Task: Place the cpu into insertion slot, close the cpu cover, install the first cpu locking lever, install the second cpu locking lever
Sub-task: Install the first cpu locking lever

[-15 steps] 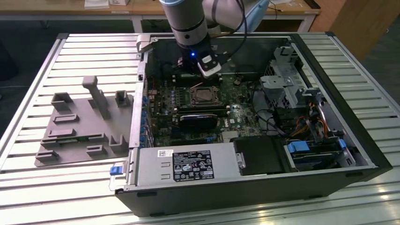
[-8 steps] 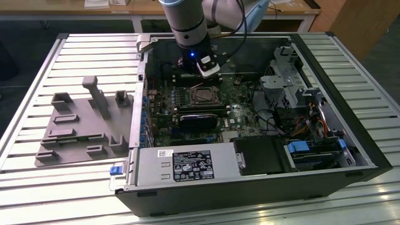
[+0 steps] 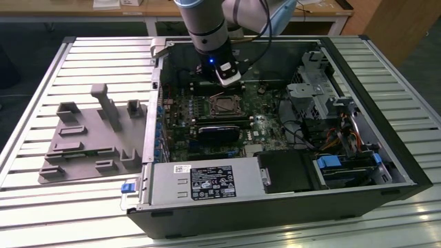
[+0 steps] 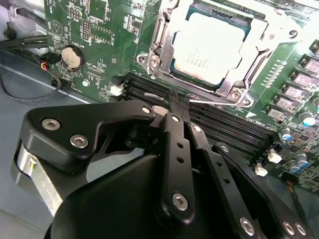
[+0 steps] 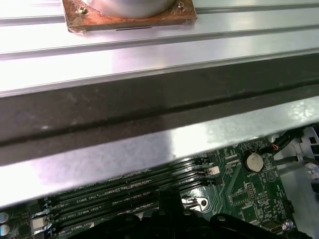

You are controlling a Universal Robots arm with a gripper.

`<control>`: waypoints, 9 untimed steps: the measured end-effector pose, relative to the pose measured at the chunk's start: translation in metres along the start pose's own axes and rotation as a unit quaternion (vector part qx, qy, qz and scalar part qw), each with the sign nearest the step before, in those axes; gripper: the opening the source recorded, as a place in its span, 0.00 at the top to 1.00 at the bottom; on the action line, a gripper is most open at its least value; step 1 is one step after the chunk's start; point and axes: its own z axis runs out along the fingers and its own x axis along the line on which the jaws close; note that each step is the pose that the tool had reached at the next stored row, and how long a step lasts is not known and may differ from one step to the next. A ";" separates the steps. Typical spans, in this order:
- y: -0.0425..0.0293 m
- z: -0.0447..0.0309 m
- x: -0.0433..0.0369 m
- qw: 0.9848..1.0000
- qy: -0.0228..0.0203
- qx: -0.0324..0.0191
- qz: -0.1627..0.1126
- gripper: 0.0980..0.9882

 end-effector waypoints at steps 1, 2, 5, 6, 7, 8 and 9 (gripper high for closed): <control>0.0003 0.0004 0.0002 1.000 0.000 0.000 0.001 0.99; 0.0006 0.0007 0.0005 1.000 -0.001 0.001 0.003 0.99; 0.0013 0.0015 0.0012 1.000 -0.002 0.002 0.007 0.99; 0.0015 0.0017 0.0014 1.000 -0.002 0.002 0.009 0.99; 0.0018 0.0020 0.0017 1.000 -0.003 0.002 0.011 0.99; 0.0021 0.0023 0.0021 1.000 -0.003 0.003 0.012 0.99; 0.0023 0.0025 0.0025 1.000 -0.003 0.003 0.014 0.99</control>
